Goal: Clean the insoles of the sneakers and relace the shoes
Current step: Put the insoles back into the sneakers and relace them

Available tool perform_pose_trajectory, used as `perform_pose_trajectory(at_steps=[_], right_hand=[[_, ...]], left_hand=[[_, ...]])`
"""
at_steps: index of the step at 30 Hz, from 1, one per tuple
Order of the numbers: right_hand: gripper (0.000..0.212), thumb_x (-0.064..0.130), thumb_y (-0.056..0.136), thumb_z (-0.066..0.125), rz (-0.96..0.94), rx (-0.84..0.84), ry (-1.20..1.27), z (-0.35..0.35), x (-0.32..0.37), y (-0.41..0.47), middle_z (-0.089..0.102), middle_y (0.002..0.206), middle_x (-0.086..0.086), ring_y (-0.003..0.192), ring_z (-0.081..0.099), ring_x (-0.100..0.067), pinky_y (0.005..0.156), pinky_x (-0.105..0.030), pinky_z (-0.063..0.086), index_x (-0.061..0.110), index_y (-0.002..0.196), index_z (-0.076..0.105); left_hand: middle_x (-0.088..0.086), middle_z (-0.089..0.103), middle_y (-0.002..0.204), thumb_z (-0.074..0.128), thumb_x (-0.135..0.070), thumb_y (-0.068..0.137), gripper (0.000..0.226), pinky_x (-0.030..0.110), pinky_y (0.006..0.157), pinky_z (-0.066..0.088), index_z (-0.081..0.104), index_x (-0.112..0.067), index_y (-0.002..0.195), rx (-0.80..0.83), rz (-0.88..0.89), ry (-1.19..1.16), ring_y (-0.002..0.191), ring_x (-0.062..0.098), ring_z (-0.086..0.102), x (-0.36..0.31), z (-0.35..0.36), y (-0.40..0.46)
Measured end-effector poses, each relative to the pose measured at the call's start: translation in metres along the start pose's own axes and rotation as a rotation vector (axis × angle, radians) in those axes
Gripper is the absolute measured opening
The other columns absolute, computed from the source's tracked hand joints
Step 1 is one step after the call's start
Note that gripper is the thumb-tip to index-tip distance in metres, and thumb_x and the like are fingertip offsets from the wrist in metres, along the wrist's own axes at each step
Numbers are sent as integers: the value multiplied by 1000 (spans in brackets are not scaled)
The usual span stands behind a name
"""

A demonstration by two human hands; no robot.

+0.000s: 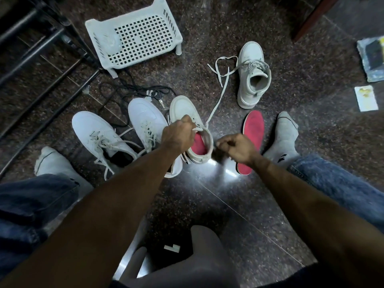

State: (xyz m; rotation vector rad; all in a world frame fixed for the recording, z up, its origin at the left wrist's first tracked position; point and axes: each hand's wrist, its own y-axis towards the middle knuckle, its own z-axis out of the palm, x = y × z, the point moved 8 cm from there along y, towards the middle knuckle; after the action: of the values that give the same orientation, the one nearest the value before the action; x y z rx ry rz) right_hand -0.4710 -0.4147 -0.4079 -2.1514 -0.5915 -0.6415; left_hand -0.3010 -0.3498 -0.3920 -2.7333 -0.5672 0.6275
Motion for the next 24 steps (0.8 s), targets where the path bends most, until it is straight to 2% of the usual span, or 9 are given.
perform_pose_trajectory(at_steps=[2,5,8,11,13,16,17,20,24], right_hand=[[19,19,91,56,4,-128,-153,-36,3,13,74,96,-8,76,64,-18,65,-20,49,15,98,74],[39,27,90,51,67,-353,-367,-90,-1,37,55,129,-15,108,59,-38,87,-43,50,13,126,55],[63,26,86,56,116,-395,-425,-120,-12,65,30,150,-12,117,53,-43,88,-51,46,13,143,31],[55,26,79,59,155,-261,-403,-124,-26,96,44,134,-23,112,55,-44,89,-46,48,5,128,44],[50,29,72,55,149,-223,-348,-124,-25,104,54,118,-27,102,58,-43,80,-40,47,0,113,52],[20,10,75,58,55,-215,-283,-114,-7,100,60,91,-24,89,61,-41,62,-31,33,-2,92,59],[15,7,77,58,33,-197,-276,-105,-1,94,61,89,-23,88,62,-40,61,-30,32,0,89,60],[19,23,76,49,-27,-152,-244,-58,10,67,61,90,-22,87,62,-40,65,-35,43,9,85,58],[32,24,78,46,-78,-183,-120,2,10,25,59,115,-12,101,60,-35,80,-39,50,18,104,65]], left_hand=[[4,54,123,50,-23,96,28,45,86,48,63,-16,120,-18,-48,-12,105,32,60,4,-8,10],[3,55,122,57,-24,90,27,44,90,47,66,-18,115,15,-107,-86,110,31,59,17,-9,27],[-1,58,117,66,-21,81,24,40,89,50,68,-19,105,20,-32,-251,104,25,62,23,-6,31],[-1,60,107,61,-25,78,21,40,80,51,67,-19,97,-71,28,-324,92,23,63,23,-10,27],[-1,62,102,57,-23,79,18,38,76,52,67,-18,93,-134,50,-322,89,23,63,20,-14,27],[2,65,99,56,-19,83,16,34,72,51,68,-15,92,-215,80,-293,88,24,64,12,-22,32],[2,65,99,56,-19,84,16,33,73,50,68,-15,93,-221,76,-286,90,24,63,9,-24,35],[1,64,103,55,-18,84,17,33,76,49,69,-16,95,-192,53,-297,93,23,61,-4,-27,42],[2,64,104,56,-19,84,19,39,75,51,69,-19,97,-143,91,-306,91,26,62,-24,-23,43]])
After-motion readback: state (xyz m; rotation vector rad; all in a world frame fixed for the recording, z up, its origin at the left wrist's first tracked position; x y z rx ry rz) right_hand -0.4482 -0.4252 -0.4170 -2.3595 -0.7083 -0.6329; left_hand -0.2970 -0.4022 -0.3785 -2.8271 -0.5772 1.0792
